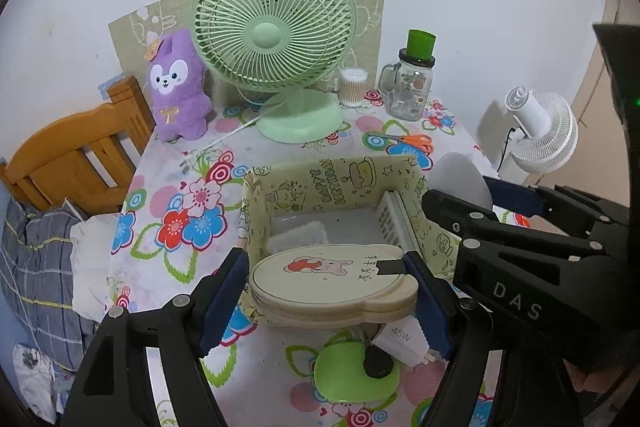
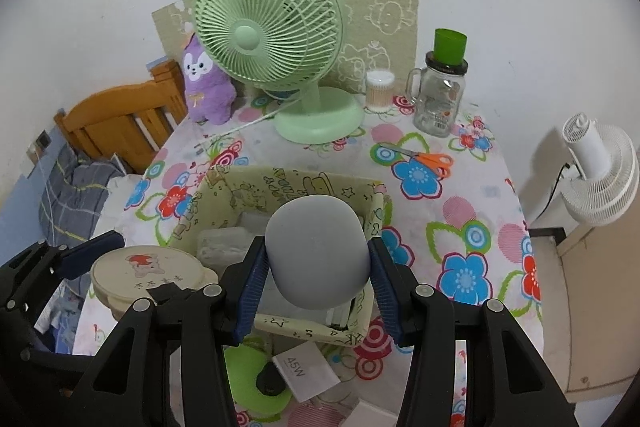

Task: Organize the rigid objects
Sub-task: 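Carry the coaster with the left gripper while the right carries the white object over the fabric box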

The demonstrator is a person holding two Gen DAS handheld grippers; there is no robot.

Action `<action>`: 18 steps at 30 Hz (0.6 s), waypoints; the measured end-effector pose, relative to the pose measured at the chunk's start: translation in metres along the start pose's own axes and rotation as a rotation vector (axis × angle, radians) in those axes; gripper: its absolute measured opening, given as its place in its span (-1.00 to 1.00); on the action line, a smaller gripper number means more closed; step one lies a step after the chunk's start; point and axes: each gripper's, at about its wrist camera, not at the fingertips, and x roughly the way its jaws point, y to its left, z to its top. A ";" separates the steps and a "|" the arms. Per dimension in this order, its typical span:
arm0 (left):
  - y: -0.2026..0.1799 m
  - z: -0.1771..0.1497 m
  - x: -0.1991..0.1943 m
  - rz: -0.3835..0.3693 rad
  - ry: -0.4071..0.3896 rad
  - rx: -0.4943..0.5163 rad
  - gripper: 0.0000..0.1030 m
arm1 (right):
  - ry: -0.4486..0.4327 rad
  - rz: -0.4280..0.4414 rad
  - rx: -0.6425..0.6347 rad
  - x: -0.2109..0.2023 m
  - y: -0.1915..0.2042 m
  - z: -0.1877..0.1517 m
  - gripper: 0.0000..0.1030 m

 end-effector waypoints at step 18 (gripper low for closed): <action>0.019 0.013 0.026 -0.028 0.041 0.012 0.54 | 0.090 0.037 0.033 0.042 0.003 0.014 0.14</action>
